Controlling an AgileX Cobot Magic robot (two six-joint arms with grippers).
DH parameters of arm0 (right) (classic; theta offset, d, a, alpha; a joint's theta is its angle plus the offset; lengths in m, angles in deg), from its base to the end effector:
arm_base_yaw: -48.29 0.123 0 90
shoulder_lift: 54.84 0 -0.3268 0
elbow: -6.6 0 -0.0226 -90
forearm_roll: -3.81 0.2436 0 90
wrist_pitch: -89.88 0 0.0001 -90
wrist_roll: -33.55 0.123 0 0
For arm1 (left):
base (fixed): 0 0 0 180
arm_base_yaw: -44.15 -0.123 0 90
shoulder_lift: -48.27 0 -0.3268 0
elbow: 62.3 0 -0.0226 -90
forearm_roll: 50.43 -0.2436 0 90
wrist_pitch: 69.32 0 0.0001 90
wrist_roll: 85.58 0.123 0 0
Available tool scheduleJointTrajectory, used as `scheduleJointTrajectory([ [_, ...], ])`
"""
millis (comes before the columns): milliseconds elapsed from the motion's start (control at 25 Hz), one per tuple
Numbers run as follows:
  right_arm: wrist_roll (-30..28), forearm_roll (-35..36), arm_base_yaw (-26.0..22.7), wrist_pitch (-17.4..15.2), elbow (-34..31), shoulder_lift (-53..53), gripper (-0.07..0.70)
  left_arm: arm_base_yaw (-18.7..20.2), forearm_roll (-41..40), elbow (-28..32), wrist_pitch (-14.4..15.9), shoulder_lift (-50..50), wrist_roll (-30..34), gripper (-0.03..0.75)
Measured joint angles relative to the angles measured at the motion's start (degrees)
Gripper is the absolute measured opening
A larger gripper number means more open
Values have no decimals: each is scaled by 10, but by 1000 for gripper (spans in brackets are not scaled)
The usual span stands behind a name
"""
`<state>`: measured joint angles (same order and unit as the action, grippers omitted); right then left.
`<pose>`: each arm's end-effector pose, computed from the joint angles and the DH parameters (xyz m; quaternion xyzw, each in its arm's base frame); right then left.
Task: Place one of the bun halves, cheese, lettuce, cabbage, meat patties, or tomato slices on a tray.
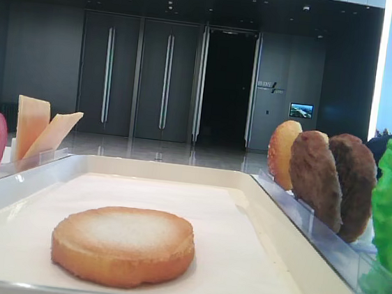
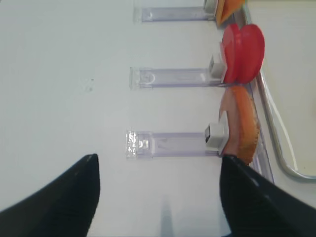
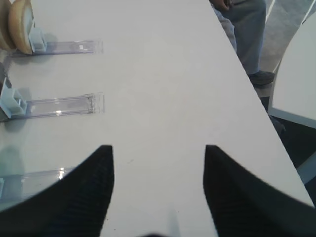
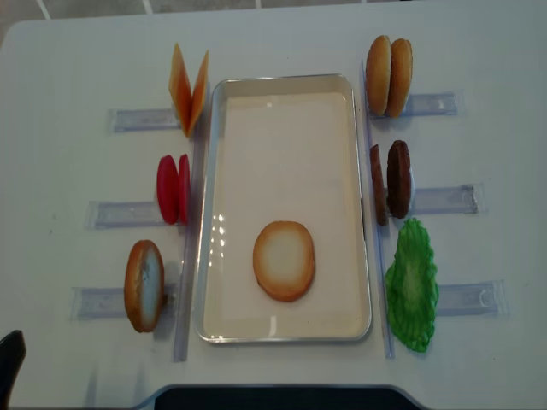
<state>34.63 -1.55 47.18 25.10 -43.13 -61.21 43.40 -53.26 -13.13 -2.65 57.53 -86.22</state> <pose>-0.0302 -0.0098 0.2511 0.0201 0.8687 -0.0468 0.4928 -0.0264 0.0052 0.2517 -0.0125 0.8871 0.0251 0.4608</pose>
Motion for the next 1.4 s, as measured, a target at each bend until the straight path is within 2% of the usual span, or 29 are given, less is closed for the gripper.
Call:
scheduleJointTrajectory([
  [160,0,0,0,0,0,0,415,0,2,4,-3,-33,0,576],
  [280,0,0,0,0,0,0,415,0,7,18,-19,-34,2,576],
  [480,0,0,0,0,0,0,415,0,20,20,-27,-34,13,576],
  [1400,0,0,0,0,0,0,415,0,21,20,-28,-34,14,576],
])
